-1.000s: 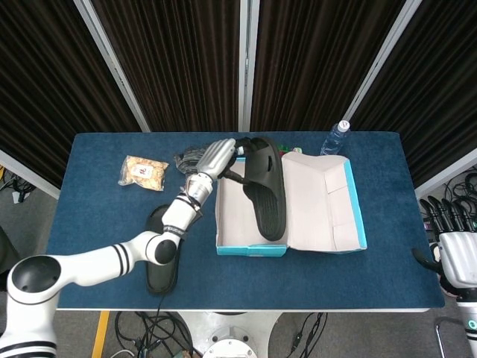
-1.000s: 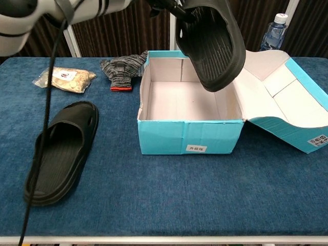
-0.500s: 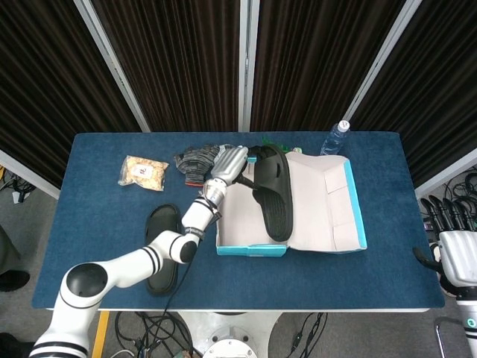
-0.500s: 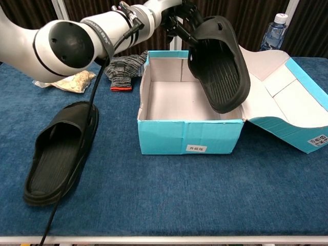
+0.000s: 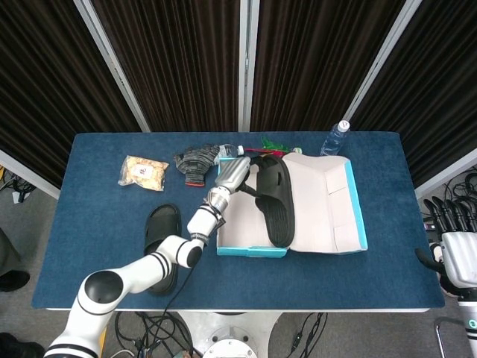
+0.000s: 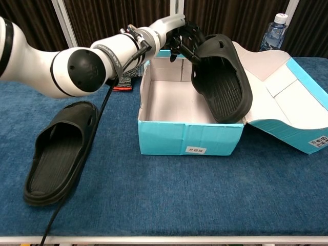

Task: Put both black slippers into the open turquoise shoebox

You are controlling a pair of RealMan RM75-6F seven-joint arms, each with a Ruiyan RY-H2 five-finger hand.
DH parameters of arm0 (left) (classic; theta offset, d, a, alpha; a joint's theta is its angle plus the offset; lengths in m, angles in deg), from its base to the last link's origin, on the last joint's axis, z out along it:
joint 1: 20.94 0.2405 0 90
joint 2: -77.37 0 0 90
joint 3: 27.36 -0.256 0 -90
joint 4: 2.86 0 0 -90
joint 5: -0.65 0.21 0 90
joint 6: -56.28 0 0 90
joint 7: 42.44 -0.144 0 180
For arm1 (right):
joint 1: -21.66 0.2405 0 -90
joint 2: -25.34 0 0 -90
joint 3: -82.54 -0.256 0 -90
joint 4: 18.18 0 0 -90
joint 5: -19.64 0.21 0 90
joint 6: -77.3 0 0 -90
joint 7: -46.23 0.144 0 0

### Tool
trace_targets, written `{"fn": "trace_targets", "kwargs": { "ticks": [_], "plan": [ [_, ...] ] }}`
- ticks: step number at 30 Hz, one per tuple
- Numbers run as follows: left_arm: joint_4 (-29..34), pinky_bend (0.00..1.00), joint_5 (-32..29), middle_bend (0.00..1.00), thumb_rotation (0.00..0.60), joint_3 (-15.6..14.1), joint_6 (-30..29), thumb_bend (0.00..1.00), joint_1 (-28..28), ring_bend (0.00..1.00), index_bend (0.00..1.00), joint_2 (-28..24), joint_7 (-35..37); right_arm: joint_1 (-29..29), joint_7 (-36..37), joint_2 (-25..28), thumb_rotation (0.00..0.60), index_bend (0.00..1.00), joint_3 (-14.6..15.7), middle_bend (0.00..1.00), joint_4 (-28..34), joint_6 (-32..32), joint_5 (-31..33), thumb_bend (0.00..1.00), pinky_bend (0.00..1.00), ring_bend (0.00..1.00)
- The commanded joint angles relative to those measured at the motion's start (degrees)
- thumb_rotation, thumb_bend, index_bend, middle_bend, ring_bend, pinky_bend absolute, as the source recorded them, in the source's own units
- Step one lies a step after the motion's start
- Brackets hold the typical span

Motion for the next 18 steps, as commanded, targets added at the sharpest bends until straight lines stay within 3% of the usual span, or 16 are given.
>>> {"fn": "trace_targets", "kwargs": {
  "ticks": [1, 18],
  "plan": [
    [-1.7, 0.73, 0.5, 0.66, 0.6, -0.5, 0.7, 0.0, 0.2, 0.87, 0.67, 1.4, 0.7, 0.0, 0.1, 0.0, 0.6, 0.0, 0.0, 0.06, 0.0, 0.0, 0.0, 0.12, 0.0, 0.0],
    [-11.3, 0.69, 2.4, 0.66, 0.6, -0.9, 2.3, 0.0, -1.3, 0.87, 0.68, 7.3, -0.9, -0.2, 0.4, 0.1, 0.6, 0.0, 0.1, 0.07, -0.3, -0.1, 0.1, 0.12, 0.0, 0.0]
  ]
}}
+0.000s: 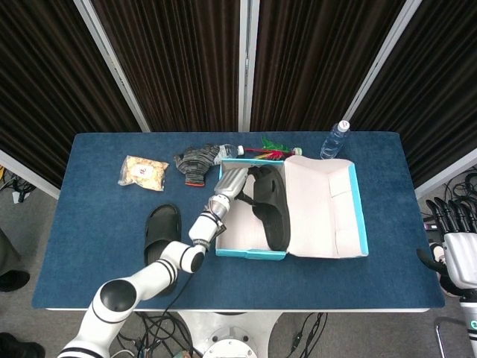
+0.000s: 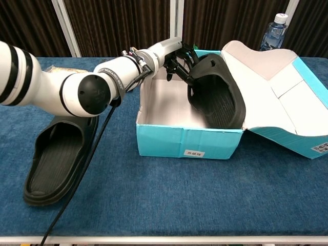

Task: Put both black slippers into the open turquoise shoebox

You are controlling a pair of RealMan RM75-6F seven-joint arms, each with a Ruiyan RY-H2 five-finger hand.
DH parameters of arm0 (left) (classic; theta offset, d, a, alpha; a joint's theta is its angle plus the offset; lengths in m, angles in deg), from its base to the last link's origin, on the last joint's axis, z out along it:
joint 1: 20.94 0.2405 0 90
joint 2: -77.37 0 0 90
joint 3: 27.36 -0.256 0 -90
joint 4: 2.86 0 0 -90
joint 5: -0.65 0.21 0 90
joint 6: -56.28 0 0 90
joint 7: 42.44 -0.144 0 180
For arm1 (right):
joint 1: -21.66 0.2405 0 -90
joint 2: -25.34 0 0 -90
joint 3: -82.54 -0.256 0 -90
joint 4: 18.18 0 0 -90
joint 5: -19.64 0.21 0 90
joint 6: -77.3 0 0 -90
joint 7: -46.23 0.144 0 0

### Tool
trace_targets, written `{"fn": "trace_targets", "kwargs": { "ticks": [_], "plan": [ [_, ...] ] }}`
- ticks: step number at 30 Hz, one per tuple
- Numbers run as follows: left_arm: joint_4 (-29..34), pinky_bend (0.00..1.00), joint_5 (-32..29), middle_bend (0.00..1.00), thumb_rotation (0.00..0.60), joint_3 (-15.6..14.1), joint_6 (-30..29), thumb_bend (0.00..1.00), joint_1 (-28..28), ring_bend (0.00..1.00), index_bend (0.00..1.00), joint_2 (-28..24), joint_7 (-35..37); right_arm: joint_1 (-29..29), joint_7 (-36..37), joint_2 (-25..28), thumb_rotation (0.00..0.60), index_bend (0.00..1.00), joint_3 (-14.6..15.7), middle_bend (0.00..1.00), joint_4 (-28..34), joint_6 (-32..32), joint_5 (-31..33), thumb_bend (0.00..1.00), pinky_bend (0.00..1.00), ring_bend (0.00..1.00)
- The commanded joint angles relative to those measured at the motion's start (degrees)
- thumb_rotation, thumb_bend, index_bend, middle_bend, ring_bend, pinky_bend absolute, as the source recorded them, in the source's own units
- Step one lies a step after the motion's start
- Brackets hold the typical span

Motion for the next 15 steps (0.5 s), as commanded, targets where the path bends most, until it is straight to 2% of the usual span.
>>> {"fn": "trace_targets", "kwargs": {
  "ticks": [1, 11, 13, 15],
  "plan": [
    [-2.0, 0.69, 0.8, 0.66, 0.6, -0.3, -0.3, 0.0, -0.8, 0.87, 0.68, 1.2, -1.6, 0.0, 0.0, 0.0, 0.6, 0.0, 0.0, 0.07, -0.1, 0.1, 0.1, 0.12, 0.0, 0.0],
    [-5.7, 0.65, 0.3, 0.65, 0.6, 0.3, 0.9, 0.0, -2.2, 0.85, 0.66, 3.5, -5.2, 0.0, 0.0, 0.1, 0.6, 0.0, 0.0, 0.07, -0.1, 0.2, 0.3, 0.12, 0.0, 0.0],
    [-5.5, 0.65, 0.5, 0.6, 0.6, 0.3, 0.8, 0.0, -2.2, 0.83, 0.59, 3.4, -5.5, -0.1, 0.1, 0.1, 0.6, 0.0, 0.0, 0.07, -0.1, 0.1, 0.4, 0.12, 0.0, 0.0],
    [-4.6, 0.64, 0.9, 0.49, 0.6, 0.0, 0.8, 0.0, -1.9, 0.77, 0.43, 3.0, -5.7, -0.1, 0.2, 0.2, 0.6, 0.0, 0.0, 0.07, -0.1, 0.1, 0.4, 0.12, 0.0, 0.0]
  ]
}}
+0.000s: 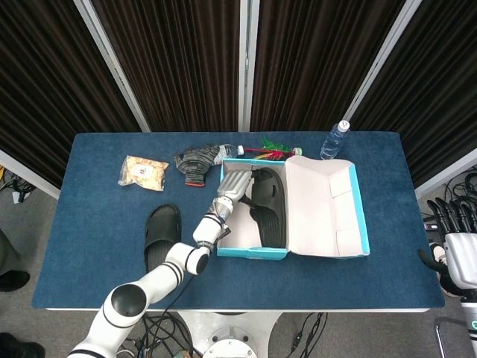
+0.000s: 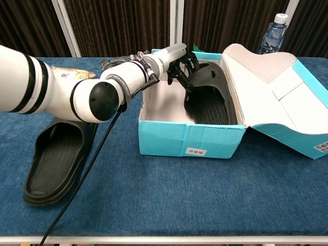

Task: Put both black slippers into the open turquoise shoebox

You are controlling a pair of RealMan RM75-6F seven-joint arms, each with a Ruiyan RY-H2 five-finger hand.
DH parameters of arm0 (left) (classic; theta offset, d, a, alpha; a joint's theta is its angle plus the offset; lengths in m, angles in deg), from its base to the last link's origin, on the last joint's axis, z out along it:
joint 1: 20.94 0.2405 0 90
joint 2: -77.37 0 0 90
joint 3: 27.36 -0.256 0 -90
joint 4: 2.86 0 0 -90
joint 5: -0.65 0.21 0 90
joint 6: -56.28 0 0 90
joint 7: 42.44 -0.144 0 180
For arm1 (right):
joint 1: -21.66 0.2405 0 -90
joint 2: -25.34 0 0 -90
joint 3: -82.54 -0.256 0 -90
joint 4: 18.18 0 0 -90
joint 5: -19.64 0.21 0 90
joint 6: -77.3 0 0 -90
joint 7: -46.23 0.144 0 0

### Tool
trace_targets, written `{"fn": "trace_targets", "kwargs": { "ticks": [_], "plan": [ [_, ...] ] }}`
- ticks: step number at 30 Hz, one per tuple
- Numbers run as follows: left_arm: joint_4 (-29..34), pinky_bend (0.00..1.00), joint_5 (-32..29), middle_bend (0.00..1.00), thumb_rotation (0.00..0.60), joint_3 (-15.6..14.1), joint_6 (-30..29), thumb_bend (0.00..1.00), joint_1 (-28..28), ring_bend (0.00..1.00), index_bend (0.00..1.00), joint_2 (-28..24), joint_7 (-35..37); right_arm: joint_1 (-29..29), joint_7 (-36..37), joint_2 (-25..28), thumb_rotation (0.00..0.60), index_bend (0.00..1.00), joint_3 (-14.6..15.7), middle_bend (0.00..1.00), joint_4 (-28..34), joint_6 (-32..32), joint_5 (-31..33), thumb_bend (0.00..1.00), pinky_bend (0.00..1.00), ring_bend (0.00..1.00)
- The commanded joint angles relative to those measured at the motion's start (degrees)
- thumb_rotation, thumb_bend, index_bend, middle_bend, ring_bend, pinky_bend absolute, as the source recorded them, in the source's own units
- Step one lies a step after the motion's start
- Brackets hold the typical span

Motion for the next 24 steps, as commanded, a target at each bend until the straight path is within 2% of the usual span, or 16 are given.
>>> {"fn": "trace_targets", "kwargs": {
  "ticks": [1, 2, 3, 6, 9, 14, 16, 19, 24],
  "plan": [
    [1.5, 0.63, 0.7, 0.43, 0.6, -0.4, 0.1, 0.0, 0.4, 0.73, 0.37, -0.7, -0.2, 0.0, 0.1, 0.0, 0.6, 0.0, 0.0, 0.07, 0.0, 0.0, -0.1, 0.12, 0.0, 0.0],
    [2.1, 0.62, 0.9, 0.33, 0.6, -0.5, 0.0, 0.0, 0.5, 0.64, 0.25, -1.1, -0.2, 0.0, 0.1, 0.0, 0.6, 0.0, 0.0, 0.07, 0.0, 0.0, -0.2, 0.12, 0.0, 0.0],
    [3.0, 0.62, 1.3, 0.26, 0.6, -0.8, -0.5, 0.0, 0.7, 0.52, 0.18, -1.5, -0.4, 0.1, 0.2, 0.0, 0.6, 0.0, 0.1, 0.07, 0.0, 0.0, -0.3, 0.12, 0.0, 0.0],
    [4.7, 0.59, 2.3, 0.13, 0.6, -1.3, -2.6, 0.0, 1.4, 0.26, 0.11, -2.3, -1.7, 0.1, 0.4, 0.0, 0.6, 0.0, 0.1, 0.07, -0.1, -0.1, -0.6, 0.12, 0.0, 0.0],
    [7.0, 0.52, 2.5, 0.05, 0.6, -1.3, -4.4, 0.0, 2.2, 0.13, 0.08, -3.2, -2.9, 0.0, 0.7, 0.0, 0.6, 0.0, 0.1, 0.07, -0.1, -0.4, -0.9, 0.13, 0.0, 0.0],
    [13.3, 0.38, 2.6, 0.0, 0.6, -1.6, -5.9, 0.0, 4.2, 0.03, 0.04, -7.0, -5.9, -0.2, 1.1, 0.0, 0.6, 0.0, 0.2, 0.08, -0.2, -0.8, -1.3, 0.14, 0.0, 0.0],
    [16.7, 0.36, 2.3, 0.0, 0.6, -1.8, -6.5, 0.0, 5.5, 0.01, 0.04, -9.1, -7.6, -0.2, 1.3, -0.1, 0.6, 0.0, 0.3, 0.08, -0.3, -0.9, -1.4, 0.14, 0.0, 0.0],
    [24.3, 0.35, 1.6, 0.0, 0.6, -2.7, -7.3, 0.0, 8.0, 0.01, 0.04, -14.1, -12.0, -0.2, 1.5, -0.2, 0.6, 0.0, 0.3, 0.08, -0.4, -1.0, -1.7, 0.14, 0.0, 0.0],
    [42.7, 0.34, -1.6, 0.0, 0.6, -5.1, -9.7, 0.0, 13.2, 0.01, 0.04, -26.9, -23.4, -0.1, 1.8, -0.3, 0.6, 0.0, 0.2, 0.08, -0.5, -1.1, -2.2, 0.14, 0.0, 0.0]
  ]
}}
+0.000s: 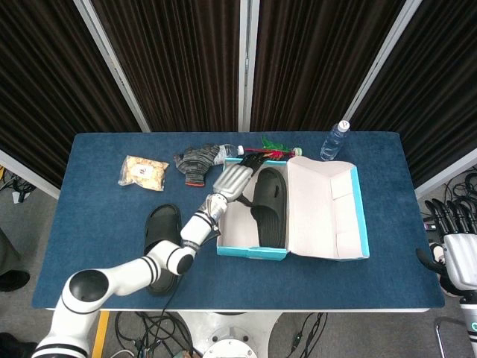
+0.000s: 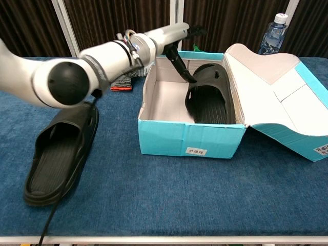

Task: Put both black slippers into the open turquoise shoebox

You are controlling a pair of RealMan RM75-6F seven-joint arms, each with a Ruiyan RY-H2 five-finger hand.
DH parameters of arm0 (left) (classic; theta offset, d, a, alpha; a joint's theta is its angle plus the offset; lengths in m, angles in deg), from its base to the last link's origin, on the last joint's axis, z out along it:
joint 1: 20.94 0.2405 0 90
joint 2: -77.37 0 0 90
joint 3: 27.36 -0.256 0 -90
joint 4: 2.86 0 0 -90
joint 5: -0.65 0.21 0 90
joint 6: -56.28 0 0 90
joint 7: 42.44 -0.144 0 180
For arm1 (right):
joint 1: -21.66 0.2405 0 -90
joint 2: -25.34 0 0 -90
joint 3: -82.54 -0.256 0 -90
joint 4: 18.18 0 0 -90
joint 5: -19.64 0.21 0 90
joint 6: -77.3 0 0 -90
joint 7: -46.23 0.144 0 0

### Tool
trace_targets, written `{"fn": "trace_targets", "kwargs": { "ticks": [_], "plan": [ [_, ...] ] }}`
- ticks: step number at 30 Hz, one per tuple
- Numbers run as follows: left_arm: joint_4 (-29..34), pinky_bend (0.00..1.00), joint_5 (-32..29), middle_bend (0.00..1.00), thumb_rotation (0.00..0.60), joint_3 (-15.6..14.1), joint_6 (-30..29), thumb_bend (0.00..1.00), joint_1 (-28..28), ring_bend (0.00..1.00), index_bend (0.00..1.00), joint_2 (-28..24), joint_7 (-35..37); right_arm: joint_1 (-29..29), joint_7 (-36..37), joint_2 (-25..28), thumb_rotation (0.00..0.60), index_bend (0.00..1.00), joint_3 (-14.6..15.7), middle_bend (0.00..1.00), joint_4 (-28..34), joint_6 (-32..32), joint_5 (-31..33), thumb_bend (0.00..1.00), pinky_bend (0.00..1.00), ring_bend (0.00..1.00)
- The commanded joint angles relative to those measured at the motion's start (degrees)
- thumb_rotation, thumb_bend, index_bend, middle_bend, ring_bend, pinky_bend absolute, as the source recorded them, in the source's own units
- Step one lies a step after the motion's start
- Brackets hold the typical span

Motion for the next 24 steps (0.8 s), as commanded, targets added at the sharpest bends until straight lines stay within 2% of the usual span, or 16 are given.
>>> {"fn": "trace_targets", "kwargs": {
  "ticks": [1, 2, 6, 10, 14, 18, 24],
  "plan": [
    [18.8, 0.34, -3.9, 0.0, 0.6, -2.7, -3.5, 0.0, 6.3, 0.01, 0.04, -13.8, -12.3, 0.1, 0.1, -0.1, 0.6, 0.0, 0.0, 0.08, -0.1, -0.1, -0.2, 0.14, 0.0, 0.0],
    [23.4, 0.34, -5.2, 0.0, 0.6, -3.0, -4.6, 0.0, 7.6, 0.01, 0.04, -17.1, -14.5, 0.1, 0.2, -0.1, 0.6, 0.0, 0.0, 0.08, -0.1, -0.1, -0.4, 0.14, 0.0, 0.0],
    [35.5, 0.34, -9.3, 0.0, 0.6, -4.3, -7.8, 0.0, 12.1, 0.02, 0.04, -27.4, -18.6, 0.1, 0.3, 0.0, 0.6, 0.0, 0.1, 0.08, -0.3, -0.3, -0.8, 0.14, 0.0, 0.0],
    [41.7, 0.37, -12.0, 0.0, 0.6, -6.4, -10.8, 0.0, 16.1, 0.08, 0.05, -35.1, -20.8, 0.3, 0.7, -0.1, 0.6, 0.0, 0.0, 0.08, -0.6, -0.2, -1.0, 0.14, 0.0, 0.0],
    [46.6, 0.48, -14.6, 0.0, 0.6, -10.8, -12.0, 0.0, 19.8, 0.25, 0.07, -41.2, -23.3, 0.8, 1.5, -0.5, 0.6, 0.0, -0.2, 0.08, -1.3, 0.5, -0.9, 0.14, 0.0, 0.0],
    [50.0, 0.56, -16.1, 0.01, 0.6, -15.3, -10.6, 0.0, 21.4, 0.45, 0.09, -44.0, -25.4, 1.5, 1.6, -1.0, 0.6, 0.0, -0.2, 0.08, -1.8, 1.5, -1.0, 0.14, 0.0, 0.0],
    [52.1, 0.6, -18.6, 0.01, 0.6, -19.1, -8.7, 0.0, 21.5, 0.49, 0.08, -43.4, -27.0, 2.4, 1.7, -1.5, 0.6, 0.0, -0.3, 0.08, -2.1, 2.5, -0.9, 0.14, 0.0, 0.0]
  ]
}}
